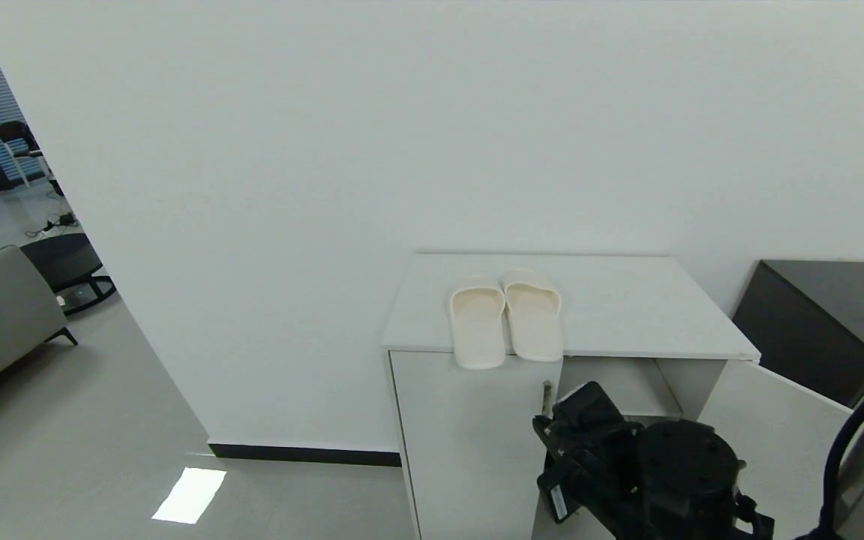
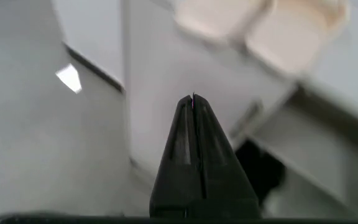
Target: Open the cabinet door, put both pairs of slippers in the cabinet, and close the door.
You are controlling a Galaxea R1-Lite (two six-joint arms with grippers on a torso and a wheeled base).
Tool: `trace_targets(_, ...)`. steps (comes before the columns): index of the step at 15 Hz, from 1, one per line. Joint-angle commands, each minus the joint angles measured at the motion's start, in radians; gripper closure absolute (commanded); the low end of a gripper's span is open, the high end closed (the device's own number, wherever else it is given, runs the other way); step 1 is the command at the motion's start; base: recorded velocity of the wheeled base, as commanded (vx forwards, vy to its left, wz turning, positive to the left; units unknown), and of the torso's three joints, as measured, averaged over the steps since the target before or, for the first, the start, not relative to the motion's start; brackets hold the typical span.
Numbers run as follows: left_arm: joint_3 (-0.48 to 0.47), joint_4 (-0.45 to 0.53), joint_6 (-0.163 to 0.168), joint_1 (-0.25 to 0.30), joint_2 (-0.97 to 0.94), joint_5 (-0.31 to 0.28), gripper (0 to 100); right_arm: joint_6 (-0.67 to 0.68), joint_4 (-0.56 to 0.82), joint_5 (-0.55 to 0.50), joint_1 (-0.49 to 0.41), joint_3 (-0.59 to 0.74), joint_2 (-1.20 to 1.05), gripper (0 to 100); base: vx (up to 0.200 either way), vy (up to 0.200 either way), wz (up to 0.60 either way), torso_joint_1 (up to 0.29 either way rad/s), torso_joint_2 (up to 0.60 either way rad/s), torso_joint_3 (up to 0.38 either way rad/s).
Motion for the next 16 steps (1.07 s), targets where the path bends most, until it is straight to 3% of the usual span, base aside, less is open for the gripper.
trace_targets(1,0.000,0.000,-0.001,0.000,0.002,0.000,100,0.135,0.301,-0.182,0.016,-0.203,-0.091,100,0.000,0.000,0.00,0.000,0.00,0.000)
trace_targets(3,0.000,0.000,-0.001,0.000,0.002,0.000,100,0.274,0.481,-0.256,0.055,-0.318,-0.105,100,0.000,0.000,0.00,0.000,0.00,0.000)
trace_targets(4,0.000,0.000,0.000,0.000,0.002,0.000,100,0.314,0.513,-0.257,0.064,-0.345,-0.105,0,0.000,0.000,0.00,0.000,0.00,0.000)
trace_targets(7,0.000,0.000,0.002,0.000,0.002,-0.002,100,0.394,0.590,-0.245,0.064,-0.431,-0.093,0,0.000,0.000,0.00,0.000,0.00,0.000)
trace_targets(10,0.000,0.000,-0.001,0.000,0.002,-0.002,100,0.397,0.585,-0.153,0.029,-0.439,-0.054,0,0.000,0.000,0.00,0.000,0.00,0.000)
trace_targets(16,0.000,0.000,0.003,0.000,0.002,-0.003,100,0.345,0.482,-0.141,-0.059,-0.442,0.035,0,0.033,0.000,0.00,0.002,0.00,0.000)
